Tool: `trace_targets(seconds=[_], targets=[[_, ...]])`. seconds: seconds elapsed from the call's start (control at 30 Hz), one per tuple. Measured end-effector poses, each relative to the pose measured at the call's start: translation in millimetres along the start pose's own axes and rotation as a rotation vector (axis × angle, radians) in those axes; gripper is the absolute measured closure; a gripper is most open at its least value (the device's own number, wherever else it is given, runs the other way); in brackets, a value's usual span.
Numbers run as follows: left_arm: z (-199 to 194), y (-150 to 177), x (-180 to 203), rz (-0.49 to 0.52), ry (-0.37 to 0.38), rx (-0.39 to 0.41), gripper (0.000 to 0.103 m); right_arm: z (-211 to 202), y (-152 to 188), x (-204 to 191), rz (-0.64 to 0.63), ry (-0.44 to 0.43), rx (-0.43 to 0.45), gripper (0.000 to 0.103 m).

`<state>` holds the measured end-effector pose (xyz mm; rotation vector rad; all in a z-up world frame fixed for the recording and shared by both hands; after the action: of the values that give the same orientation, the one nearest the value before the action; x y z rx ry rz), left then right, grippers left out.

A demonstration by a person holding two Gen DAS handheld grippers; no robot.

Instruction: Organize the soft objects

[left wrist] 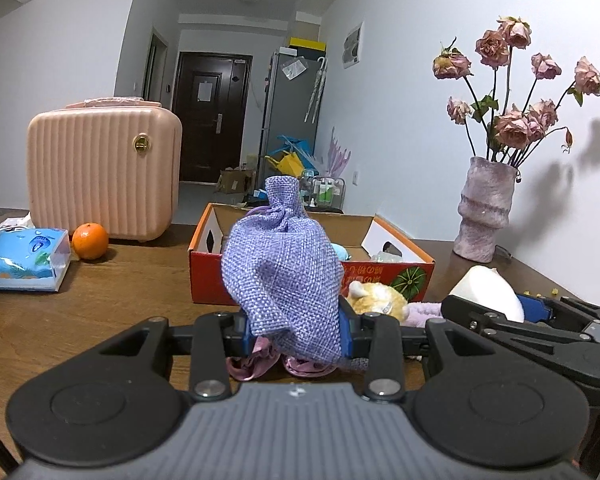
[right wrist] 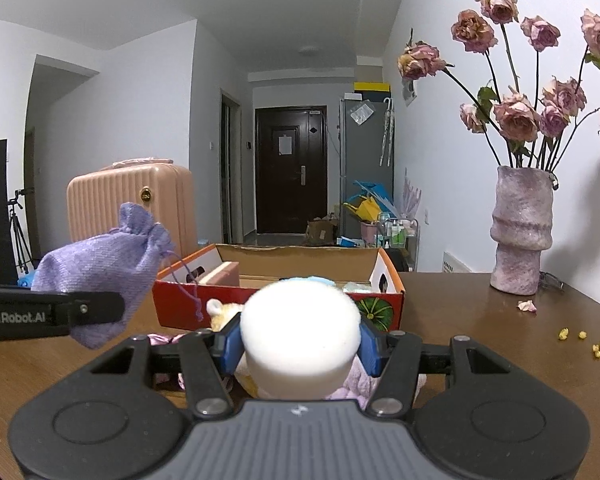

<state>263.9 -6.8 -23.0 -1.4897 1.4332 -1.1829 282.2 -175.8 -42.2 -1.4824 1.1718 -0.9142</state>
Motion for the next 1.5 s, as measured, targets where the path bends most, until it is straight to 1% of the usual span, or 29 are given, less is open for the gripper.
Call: trace_targets(seconds=[0.43,0.7,1.0,1.5], targets=[[7,-12,2,-0.015,-0.011,0.019,0.065,10,-13,-5,-0.023,0.007,0.036,0.048],[17,-26,1,-0.029,-0.022,0.041,0.065,24,-24,-3,-0.018,0.013,0.061,0.048],[36,-41,3,-0.05,-0.016,0.057,0.065,44,-33,2,-0.006,0.015,0.077,0.048],[70,-50,6,-0.052,-0.016,0.057,0.065,76,-42,16,0.014,0.023,0.076,0.048]])
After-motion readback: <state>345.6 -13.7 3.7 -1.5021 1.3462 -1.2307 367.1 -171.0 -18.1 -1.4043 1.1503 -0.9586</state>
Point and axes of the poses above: each gripper's, at about its wrist camera, not at the fingertips, and z roughly the way its jaws point, x to its right, y to its underside, the point moved 6 cm from there along z, roughly the way its jaws point, and after that the axes turned 2 degrees about x, right-handed, at the moved point
